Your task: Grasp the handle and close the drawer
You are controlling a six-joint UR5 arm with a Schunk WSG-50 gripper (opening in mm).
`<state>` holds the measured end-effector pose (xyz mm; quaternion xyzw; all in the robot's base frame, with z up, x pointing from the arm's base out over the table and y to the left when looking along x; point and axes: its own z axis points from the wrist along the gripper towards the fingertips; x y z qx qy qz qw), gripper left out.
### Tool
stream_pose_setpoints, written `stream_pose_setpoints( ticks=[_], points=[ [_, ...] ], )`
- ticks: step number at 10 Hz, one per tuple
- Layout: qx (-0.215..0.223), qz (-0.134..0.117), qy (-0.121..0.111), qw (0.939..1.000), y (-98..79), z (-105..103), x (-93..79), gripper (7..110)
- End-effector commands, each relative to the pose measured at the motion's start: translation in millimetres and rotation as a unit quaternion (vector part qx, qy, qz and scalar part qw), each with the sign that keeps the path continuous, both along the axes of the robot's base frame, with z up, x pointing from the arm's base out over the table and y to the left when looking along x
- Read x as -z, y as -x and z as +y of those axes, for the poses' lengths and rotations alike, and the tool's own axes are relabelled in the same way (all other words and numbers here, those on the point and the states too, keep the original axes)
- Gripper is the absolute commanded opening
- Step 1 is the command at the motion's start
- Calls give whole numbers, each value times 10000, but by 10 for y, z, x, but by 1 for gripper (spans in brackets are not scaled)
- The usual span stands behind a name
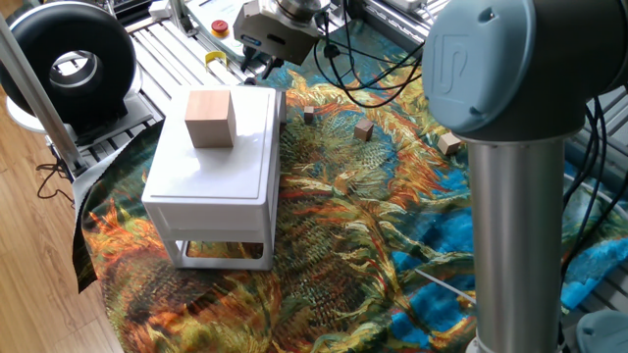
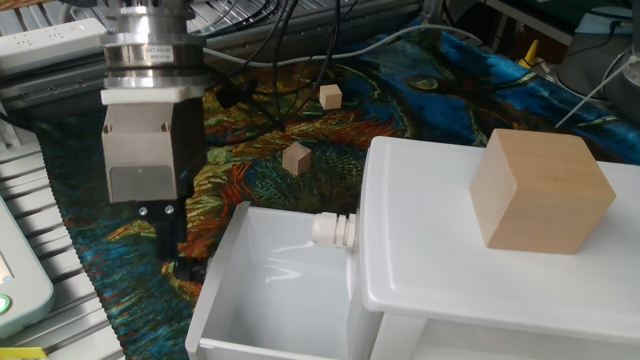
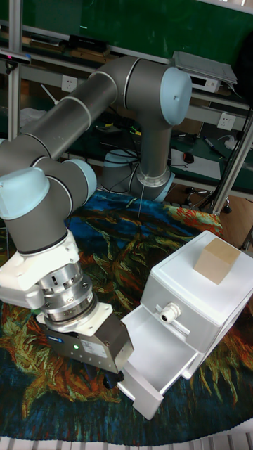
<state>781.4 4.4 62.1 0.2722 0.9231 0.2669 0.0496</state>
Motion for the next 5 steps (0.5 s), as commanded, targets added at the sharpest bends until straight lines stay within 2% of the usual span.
stream_pose_setpoints(
  ticks=[1, 4, 5],
  points=[
    [249, -104, -221, 9994, -115, 52, 48, 44],
    [435, -57, -599, 9972, -136, 182, -50, 44],
    [468, -55, -600, 9971, -150, 184, -29, 44]
  ],
)
